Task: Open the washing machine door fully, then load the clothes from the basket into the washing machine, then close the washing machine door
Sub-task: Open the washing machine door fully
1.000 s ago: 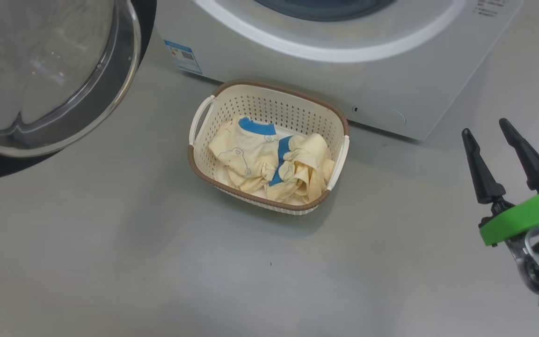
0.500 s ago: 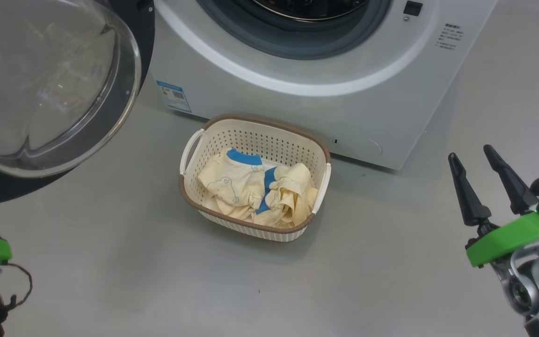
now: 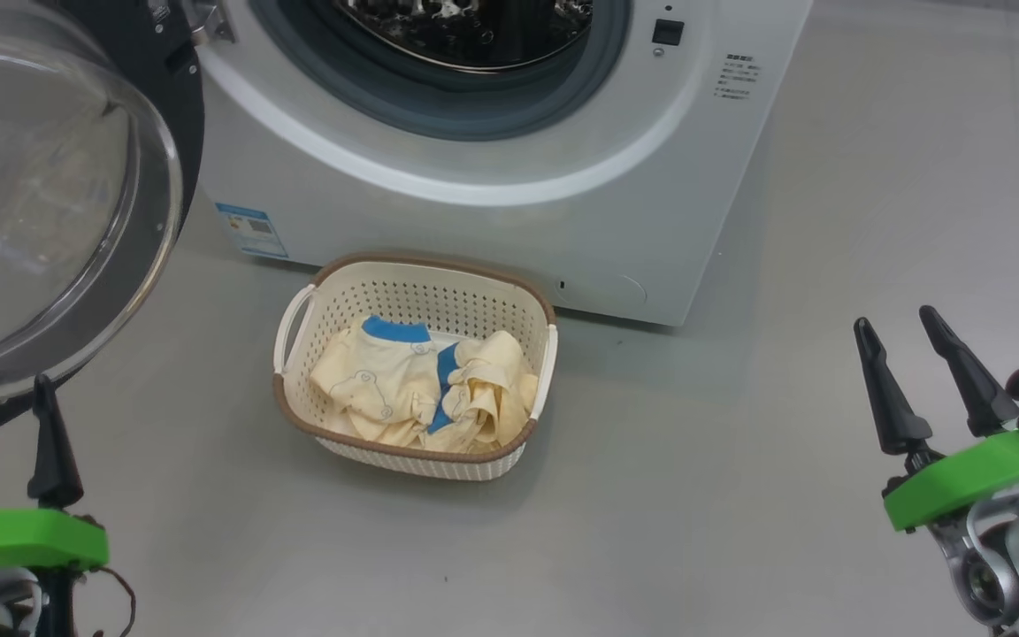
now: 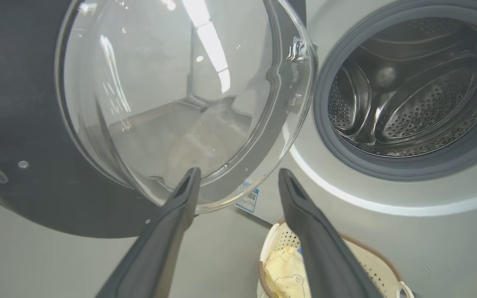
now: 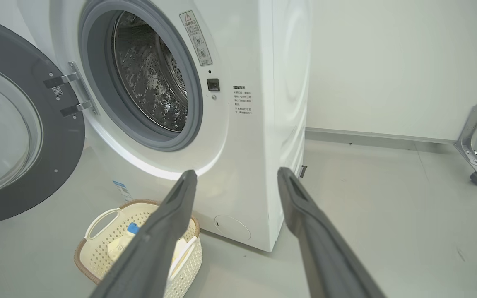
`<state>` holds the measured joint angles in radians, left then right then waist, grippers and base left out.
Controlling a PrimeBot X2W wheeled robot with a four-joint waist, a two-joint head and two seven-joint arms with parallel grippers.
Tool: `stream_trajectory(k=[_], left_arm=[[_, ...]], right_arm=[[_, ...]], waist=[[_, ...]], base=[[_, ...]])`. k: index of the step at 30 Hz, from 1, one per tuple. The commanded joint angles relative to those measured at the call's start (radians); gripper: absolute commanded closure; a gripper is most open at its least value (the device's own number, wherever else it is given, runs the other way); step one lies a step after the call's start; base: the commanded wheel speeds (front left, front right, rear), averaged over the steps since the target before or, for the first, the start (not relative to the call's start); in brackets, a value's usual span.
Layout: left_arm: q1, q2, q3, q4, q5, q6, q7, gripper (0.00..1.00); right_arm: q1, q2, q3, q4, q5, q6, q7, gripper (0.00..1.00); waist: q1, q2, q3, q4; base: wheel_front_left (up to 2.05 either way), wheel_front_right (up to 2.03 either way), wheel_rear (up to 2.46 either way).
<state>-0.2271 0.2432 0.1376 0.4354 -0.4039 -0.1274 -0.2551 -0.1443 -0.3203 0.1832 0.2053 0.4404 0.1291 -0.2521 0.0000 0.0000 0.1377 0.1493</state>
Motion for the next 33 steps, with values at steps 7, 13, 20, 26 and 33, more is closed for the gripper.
stream_trajectory(k=[7, 13, 20, 26, 33], left_arm=[[0.001, 0.053, -0.032, -0.093, -0.009, -0.003, -0.007, 0.0], [0.013, 0.061, -0.082, -0.119, -0.014, -0.003, -0.007, 0.0], [0.026, 0.072, -0.128, -0.142, -0.027, -0.003, -0.007, 0.0], [0.035, 0.073, -0.15, -0.161, -0.035, -0.003, -0.007, 0.0], [0.048, 0.062, -0.159, -0.18, -0.039, -0.003, -0.007, 0.0]], right_arm=[[0.006, -0.002, -0.002, -0.035, 0.006, 0.002, -0.01, 0.0], [0.008, 0.006, -0.009, -0.037, 0.006, 0.002, -0.01, 0.0], [0.02, 0.013, -0.021, -0.04, 0.005, 0.002, -0.01, 0.0], [0.029, 0.012, -0.029, -0.045, 0.003, 0.002, -0.01, 0.0], [0.036, 0.01, -0.044, -0.048, 0.001, 0.002, -0.01, 0.0]], waist=[[0.0, 0.0, -0.008, -0.08], [0.0, 0.0, -0.006, -0.131], [0.0, 0.0, -0.008, -0.171], [0.0, 0.0, -0.004, -0.196], [0.0, 0.0, -0.004, -0.214]], base=[[0.0, 0.0, 0.0], [0.0, 0.0, 0.0], [0.0, 0.0, 0.0], [0.0, 0.0, 0.0], [0.0, 0.0, 0.0]])
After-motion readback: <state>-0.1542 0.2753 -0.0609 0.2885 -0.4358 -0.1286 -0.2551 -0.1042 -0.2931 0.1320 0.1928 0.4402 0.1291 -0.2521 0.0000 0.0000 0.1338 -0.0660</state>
